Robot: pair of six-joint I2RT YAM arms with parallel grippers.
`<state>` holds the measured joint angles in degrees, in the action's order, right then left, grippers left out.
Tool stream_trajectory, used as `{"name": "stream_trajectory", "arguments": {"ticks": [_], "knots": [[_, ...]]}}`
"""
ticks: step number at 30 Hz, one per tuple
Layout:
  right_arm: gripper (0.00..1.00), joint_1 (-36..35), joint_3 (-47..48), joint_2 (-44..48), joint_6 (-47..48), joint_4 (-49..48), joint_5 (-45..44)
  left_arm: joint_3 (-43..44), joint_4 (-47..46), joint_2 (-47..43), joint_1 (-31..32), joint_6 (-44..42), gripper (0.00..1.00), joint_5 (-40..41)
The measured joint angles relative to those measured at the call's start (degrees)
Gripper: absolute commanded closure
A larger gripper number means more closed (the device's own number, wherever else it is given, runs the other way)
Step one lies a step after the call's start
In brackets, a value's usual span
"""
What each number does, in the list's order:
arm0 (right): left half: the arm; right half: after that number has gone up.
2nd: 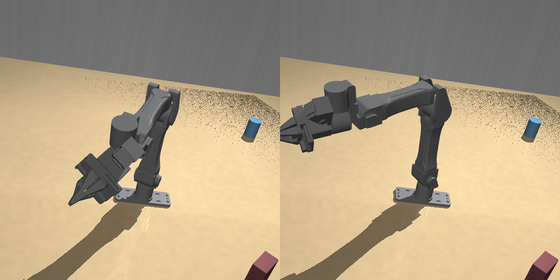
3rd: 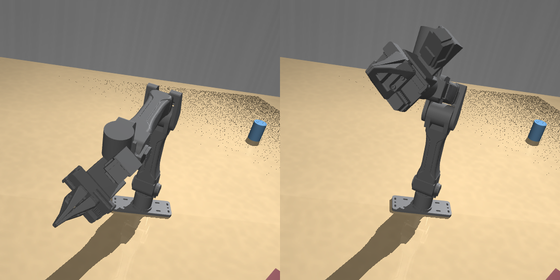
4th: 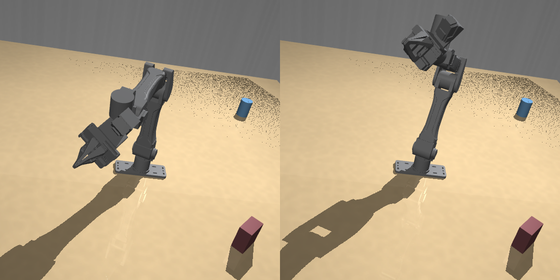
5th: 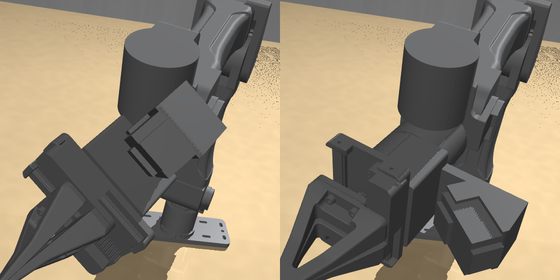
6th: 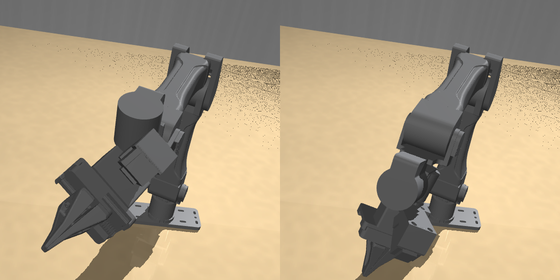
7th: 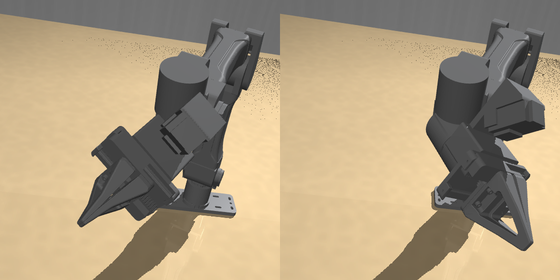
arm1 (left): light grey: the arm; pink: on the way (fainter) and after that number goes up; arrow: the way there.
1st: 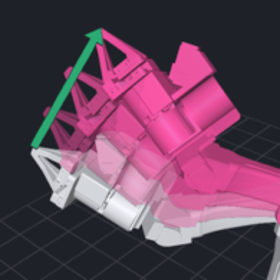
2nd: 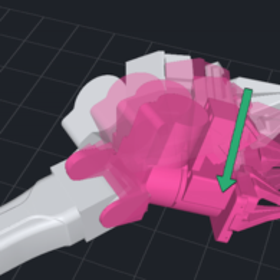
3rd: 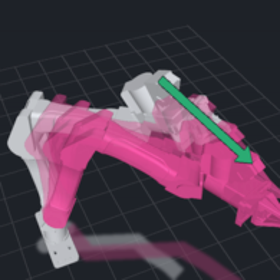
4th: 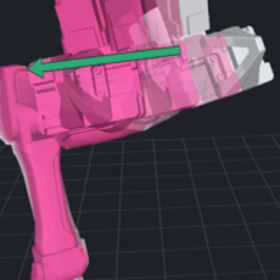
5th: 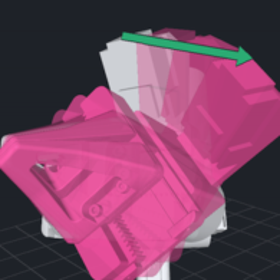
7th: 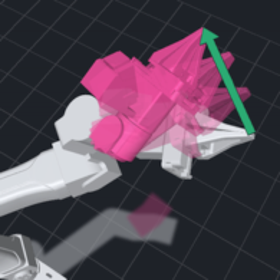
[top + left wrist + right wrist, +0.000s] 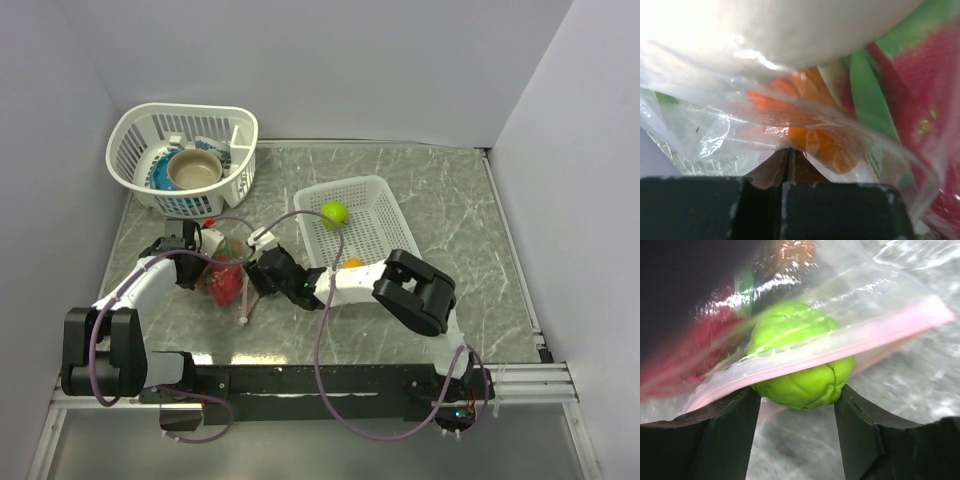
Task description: Open the zip-top bag and remove the fake food
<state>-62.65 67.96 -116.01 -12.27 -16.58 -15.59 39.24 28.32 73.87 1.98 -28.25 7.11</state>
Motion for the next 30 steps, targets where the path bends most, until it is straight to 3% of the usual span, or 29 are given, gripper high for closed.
{"name": "stream_trajectory", "arguments": {"ticks": [5, 6, 7, 8, 16, 24, 30], "knots": [[0.47, 0.0, -2.32, 4.48, 0.2, 0.04, -1.46, 0.0, 0.07, -0.26, 0.0, 0.0, 0.99, -0.24], [0.51, 0.0, -2.32, 4.92, 0.24, -0.11, -1.73, 0.0, 0.13, -0.31, 0.0, 0.0, 0.99, -0.39], [0.63, 0.0, -2.32, 5.14, 0.31, -0.26, -1.92, 0.0, 0.2, -0.35, 0.0, 0.0, 0.99, -0.46], [0.65, 0.0, -2.32, 5.22, 0.39, -0.31, -2.01, 0.0, 0.28, -0.44, 0.0, 0.0, 0.99, -0.66], [0.65, -0.09, -5.27, 7.26, 0.66, 0.24, -3.45, 0.0, 0.46, -1.29, 0.0, -0.15, 0.99, -0.79], [0.65, -0.09, -19.56, 28.13, -1.05, 7.45, -6.4, 0.0, 0.7, -1.77, 0.0, 0.04, 0.99, -1.29], [0.63, 1.27, -24.41, 42.05, -2.43, 10.43, -9.53, 0.0, 1.09, -2.03, 0.0, 0.31, 0.99, -1.51]]}}
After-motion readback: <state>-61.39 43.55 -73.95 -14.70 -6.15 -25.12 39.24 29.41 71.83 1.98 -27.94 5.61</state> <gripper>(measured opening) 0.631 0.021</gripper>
